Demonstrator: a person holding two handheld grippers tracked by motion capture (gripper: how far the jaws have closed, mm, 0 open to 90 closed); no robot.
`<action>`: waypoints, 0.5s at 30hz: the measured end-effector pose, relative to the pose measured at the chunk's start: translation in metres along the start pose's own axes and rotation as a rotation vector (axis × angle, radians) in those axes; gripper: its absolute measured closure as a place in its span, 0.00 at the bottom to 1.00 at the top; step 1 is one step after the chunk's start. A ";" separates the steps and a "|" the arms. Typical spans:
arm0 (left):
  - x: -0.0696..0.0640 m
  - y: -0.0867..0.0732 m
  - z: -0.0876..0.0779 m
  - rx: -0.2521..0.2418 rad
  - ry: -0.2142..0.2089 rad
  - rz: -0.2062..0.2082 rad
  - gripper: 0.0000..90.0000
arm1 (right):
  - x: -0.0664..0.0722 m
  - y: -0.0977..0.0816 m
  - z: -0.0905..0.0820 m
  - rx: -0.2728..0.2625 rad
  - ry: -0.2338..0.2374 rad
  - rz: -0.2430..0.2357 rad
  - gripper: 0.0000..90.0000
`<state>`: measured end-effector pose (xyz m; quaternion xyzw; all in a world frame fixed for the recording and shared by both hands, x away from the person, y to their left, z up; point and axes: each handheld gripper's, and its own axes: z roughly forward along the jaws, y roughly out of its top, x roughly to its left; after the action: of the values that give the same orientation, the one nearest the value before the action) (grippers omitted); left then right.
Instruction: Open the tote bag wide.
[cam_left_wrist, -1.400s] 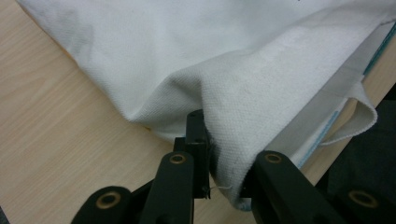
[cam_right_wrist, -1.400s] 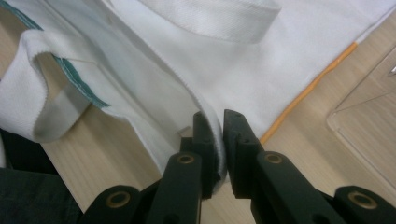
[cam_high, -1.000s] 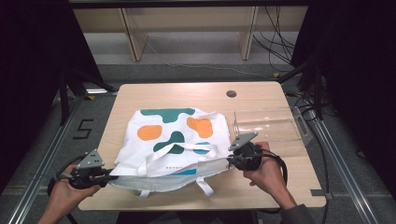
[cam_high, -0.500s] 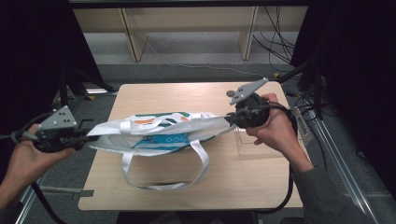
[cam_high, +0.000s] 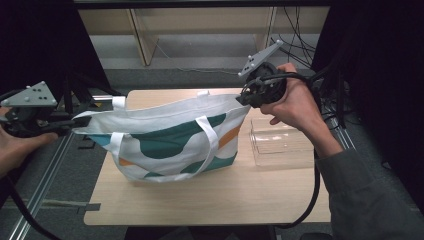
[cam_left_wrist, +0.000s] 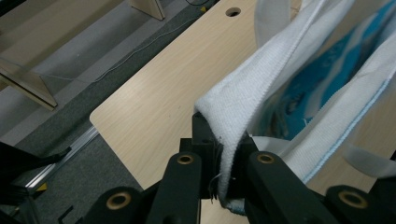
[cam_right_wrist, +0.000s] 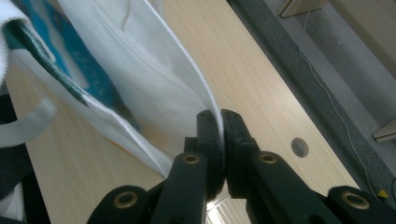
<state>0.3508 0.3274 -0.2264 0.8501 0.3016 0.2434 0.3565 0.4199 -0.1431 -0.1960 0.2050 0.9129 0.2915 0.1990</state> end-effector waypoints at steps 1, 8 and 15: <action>0.002 -0.001 0.003 -0.015 -0.001 -0.008 0.95 | -0.001 0.000 0.002 0.004 0.006 0.004 0.97; 0.006 -0.013 0.030 0.037 -0.015 -0.020 0.95 | -0.004 -0.010 0.024 0.038 0.002 0.025 0.97; 0.007 -0.025 0.053 0.094 -0.034 -0.006 0.94 | -0.005 -0.024 0.048 0.062 0.012 0.044 0.97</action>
<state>0.3807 0.3225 -0.2772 0.8690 0.3091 0.2132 0.3222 0.4416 -0.1421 -0.2460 0.2292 0.9180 0.2684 0.1808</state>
